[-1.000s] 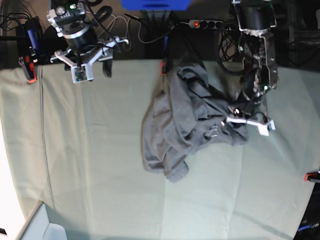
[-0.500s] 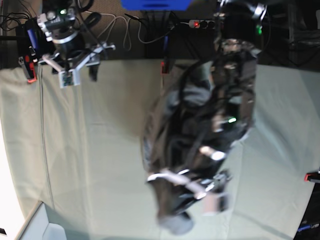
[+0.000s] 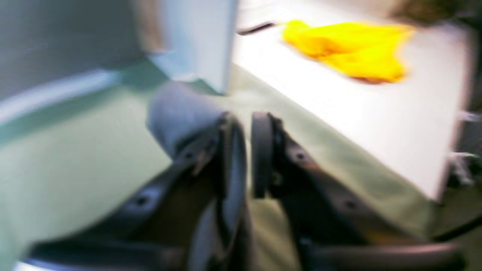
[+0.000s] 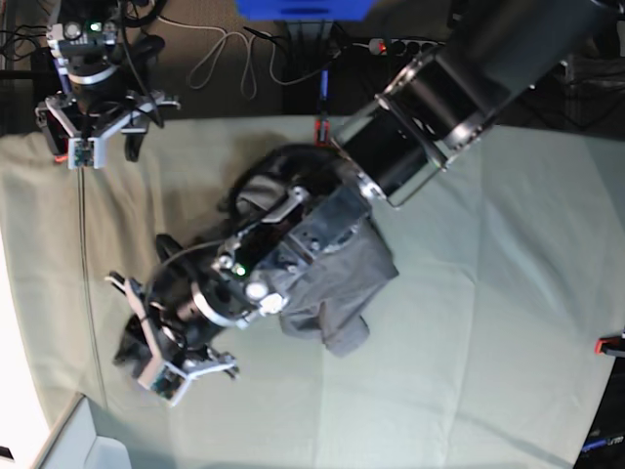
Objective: Layout the t-shirt on the table in an organized manner, then fold the t-shirt properly
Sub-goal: 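Lift the grey t-shirt with the left gripper and swing it across the table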
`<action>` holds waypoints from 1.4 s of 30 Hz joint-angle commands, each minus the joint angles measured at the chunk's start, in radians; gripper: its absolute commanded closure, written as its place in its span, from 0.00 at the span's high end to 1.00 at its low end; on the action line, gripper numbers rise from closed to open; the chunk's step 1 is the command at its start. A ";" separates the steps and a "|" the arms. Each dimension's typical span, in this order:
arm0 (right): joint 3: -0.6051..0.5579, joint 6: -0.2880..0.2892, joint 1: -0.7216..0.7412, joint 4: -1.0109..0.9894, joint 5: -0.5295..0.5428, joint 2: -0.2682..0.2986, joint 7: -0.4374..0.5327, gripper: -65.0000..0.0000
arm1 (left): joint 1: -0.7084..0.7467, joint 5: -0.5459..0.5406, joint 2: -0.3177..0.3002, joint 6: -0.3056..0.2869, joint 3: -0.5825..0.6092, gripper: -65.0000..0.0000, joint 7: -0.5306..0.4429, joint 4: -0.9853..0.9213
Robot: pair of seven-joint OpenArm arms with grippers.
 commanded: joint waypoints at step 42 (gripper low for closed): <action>-0.082 0.020 0.034 0.000 0.002 0.007 0.019 0.46 | 0.440 -0.120 -0.249 -0.001 -0.632 0.53 -0.041 -0.012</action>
